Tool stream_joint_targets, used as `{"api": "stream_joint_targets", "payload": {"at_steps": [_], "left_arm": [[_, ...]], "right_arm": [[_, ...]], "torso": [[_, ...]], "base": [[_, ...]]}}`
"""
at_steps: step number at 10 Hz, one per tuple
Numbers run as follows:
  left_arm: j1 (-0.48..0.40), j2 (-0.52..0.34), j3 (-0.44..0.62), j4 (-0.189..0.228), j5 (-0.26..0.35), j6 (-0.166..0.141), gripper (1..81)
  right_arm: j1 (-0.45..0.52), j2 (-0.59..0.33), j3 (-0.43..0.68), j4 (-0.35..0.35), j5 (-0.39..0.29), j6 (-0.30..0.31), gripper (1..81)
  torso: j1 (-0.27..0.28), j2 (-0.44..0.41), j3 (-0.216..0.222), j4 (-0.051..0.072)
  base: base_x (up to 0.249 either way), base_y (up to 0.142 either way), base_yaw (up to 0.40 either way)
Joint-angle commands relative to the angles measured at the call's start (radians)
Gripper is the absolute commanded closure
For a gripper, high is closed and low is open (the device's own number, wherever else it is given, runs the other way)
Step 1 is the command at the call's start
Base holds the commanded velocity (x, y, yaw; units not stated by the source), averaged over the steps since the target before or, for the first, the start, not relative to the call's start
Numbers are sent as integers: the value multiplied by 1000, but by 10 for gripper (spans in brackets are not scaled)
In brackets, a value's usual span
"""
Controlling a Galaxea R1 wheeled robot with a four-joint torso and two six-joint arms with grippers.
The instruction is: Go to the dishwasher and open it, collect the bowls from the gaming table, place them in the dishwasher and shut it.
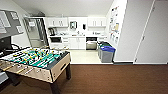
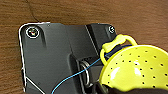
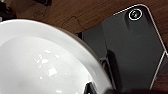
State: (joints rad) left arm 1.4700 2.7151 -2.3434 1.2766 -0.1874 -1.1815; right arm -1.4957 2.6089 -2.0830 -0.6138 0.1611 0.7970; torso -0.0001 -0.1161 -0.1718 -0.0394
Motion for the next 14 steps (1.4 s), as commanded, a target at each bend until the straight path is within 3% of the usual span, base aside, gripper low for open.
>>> {"api": "stream_joint_targets", "payload": {"at_steps": [1,6,14], "left_arm": [[-50,-21,10,10,14,0,811],[-50,-18,10,10,14,0,811],[-50,-21,10,10,14,0,811]], "right_arm": [[50,-21,24,-24,-3,-2,811],[50,-21,23,-23,-3,-2,811],[51,-19,24,-23,-3,-2,811]], "torso": [[0,0,0,0],[1,0,0,0],[0,0,0,0]], "base": [[168,0,0],[168,0,0],[168,-64,0]]}}
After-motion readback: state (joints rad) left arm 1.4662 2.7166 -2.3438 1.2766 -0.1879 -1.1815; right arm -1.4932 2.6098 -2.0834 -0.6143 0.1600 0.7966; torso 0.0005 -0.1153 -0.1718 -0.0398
